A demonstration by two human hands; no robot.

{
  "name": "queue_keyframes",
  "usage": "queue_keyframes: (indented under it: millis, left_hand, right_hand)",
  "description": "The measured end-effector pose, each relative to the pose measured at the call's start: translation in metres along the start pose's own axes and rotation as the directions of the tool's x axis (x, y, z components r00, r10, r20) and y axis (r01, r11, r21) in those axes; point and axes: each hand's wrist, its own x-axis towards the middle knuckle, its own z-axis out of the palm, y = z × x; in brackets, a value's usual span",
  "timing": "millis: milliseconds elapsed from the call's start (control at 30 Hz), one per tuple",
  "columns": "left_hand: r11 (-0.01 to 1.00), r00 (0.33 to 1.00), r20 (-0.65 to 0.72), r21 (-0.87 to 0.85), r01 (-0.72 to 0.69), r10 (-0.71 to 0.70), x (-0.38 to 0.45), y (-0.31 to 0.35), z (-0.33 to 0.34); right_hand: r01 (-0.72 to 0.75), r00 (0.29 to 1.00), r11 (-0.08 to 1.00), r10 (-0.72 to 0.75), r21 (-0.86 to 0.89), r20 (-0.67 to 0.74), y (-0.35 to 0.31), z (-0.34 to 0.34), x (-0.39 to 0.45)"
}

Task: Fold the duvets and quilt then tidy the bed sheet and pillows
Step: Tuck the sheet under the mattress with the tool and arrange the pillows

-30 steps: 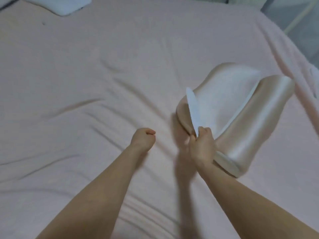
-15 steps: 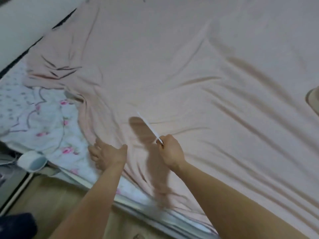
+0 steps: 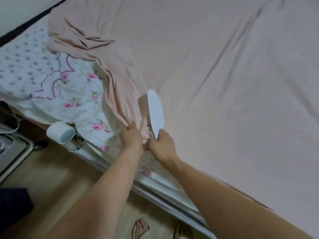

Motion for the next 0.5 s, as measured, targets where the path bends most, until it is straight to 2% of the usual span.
queue_keyframes:
  millis: [67,167,233,300,400,500]
  left_hand:
    - [0.982,0.989,-0.081,0.149,-0.115,0.128,-0.008,0.001,-0.013]
    - [0.925,0.983,-0.165,0.379,-0.01,0.078,-0.013,-0.012,-0.045]
    - [0.885,0.983,-0.158,0.465,-0.013,0.098,-0.01,-0.015,-0.062]
    - [0.875,0.991,-0.081,0.48,-0.057,0.109,-0.006,-0.013,-0.072]
    - [0.864,0.999,0.002,0.502,-0.045,0.051,-0.003,-0.012,-0.08]
    - [0.909,0.997,-0.039,0.416,-0.039,0.061,0.004,-0.016,-0.079]
  right_hand:
    - [0.024,0.999,1.0,-0.024,-0.02,0.027,-0.008,0.009,-0.008]
    - [0.027,0.983,0.97,0.018,-0.241,0.181,-0.003,0.024,-0.015]
    - [0.041,0.953,0.949,0.057,-0.313,0.298,0.001,0.035,-0.016]
    - [0.069,0.932,0.96,0.035,-0.271,0.36,0.008,0.046,-0.019]
    - [0.087,0.917,0.974,0.003,-0.208,0.399,0.023,0.058,-0.026]
    - [0.085,0.928,0.985,-0.023,-0.15,0.373,0.028,0.058,-0.026]
